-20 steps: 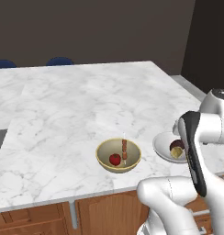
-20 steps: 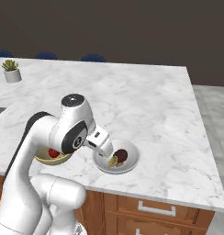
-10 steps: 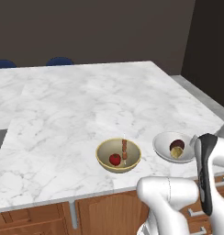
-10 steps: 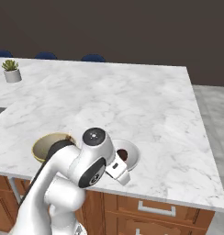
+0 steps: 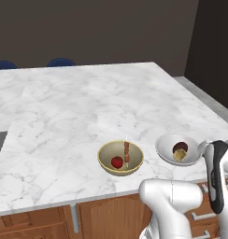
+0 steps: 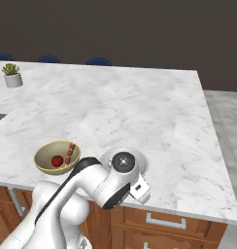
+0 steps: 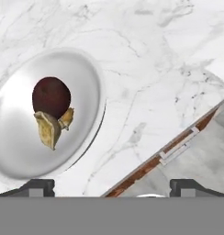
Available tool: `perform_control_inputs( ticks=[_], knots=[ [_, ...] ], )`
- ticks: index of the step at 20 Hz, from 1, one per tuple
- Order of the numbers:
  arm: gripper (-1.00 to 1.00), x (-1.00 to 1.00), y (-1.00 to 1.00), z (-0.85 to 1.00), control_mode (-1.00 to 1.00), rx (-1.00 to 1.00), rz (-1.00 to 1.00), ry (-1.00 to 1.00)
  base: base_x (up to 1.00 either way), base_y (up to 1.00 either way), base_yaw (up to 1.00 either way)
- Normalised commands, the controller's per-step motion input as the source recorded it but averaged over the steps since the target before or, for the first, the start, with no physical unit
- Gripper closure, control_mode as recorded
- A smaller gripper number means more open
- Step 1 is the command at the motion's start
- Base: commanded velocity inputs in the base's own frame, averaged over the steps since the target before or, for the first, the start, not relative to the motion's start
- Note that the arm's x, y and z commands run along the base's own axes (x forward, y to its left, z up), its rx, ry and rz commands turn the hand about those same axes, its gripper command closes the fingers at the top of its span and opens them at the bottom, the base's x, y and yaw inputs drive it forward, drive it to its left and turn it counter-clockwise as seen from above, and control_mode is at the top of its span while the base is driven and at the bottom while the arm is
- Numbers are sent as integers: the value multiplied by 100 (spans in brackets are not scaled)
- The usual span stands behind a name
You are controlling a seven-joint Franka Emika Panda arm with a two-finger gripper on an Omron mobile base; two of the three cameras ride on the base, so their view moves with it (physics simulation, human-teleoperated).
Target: Place the bowl containing the potato and mushroom in the microwave. Close the microwave door and press the start button to microwave the meal.
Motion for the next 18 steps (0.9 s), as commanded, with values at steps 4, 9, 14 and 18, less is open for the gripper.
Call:
perform_control_inputs(
  ticks=[4,9,14,18],
  knots=[
    [-100,42,0,-13,-100,13,4,-7,0,0,0],
    [-100,40,0,-18,-100,14,4,-4,0,0,0],
    [-100,35,-2,-19,-100,9,5,0,0,0,0],
    [-100,23,-9,-20,-100,6,4,0,0,0,0]
  ],
)
